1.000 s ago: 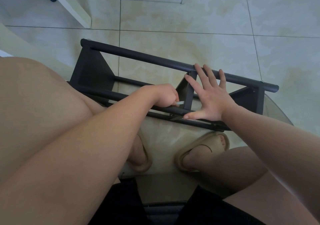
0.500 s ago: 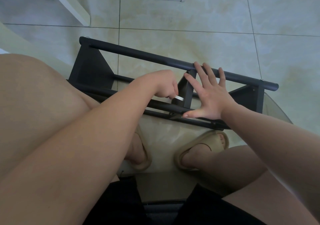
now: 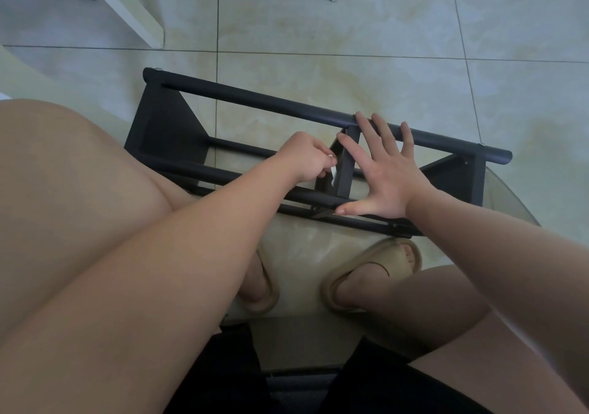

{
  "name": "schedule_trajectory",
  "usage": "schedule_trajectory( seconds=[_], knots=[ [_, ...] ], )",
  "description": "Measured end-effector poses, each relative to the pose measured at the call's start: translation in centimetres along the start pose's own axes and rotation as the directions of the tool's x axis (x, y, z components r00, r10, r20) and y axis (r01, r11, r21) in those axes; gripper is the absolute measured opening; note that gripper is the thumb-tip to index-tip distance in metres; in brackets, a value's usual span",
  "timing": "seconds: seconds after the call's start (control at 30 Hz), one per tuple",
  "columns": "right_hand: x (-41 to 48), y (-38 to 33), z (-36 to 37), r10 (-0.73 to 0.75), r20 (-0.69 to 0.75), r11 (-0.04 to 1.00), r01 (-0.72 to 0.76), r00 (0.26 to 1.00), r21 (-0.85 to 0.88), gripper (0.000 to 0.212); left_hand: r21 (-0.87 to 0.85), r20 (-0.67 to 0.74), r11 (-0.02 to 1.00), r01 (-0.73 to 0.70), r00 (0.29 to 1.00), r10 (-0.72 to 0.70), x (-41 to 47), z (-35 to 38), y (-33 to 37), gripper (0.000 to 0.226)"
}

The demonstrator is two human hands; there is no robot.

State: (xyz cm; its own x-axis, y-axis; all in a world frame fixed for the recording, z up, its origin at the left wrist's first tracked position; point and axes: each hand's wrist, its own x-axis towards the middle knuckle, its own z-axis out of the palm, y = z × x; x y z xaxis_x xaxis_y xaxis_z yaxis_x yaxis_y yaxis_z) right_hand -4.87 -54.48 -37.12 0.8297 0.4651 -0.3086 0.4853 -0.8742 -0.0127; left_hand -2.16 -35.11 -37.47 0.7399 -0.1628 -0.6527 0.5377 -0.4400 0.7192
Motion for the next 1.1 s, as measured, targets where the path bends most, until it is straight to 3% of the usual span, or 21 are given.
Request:
schedule_trajectory(
  seconds=[0.4, 1.1],
  knots=[
    [0.07, 0.01, 0.02, -0.002, 0.001, 1.000, 0.002, 1.000, -0.003, 0.128, -0.096, -0.053, 0.995, 0.027, 0.998, -0.032, -0.40, 0.45, 0.43, 0.009],
    [0.04, -0.01, -0.10, 0.003, 0.009, 1.000, -0.003, 1.000, 0.005, 0.129, -0.074, 0.056, 0.992, 0.104, 0.993, -0.100, -0.58, 0.01, 0.48, 0.010]
  ],
)
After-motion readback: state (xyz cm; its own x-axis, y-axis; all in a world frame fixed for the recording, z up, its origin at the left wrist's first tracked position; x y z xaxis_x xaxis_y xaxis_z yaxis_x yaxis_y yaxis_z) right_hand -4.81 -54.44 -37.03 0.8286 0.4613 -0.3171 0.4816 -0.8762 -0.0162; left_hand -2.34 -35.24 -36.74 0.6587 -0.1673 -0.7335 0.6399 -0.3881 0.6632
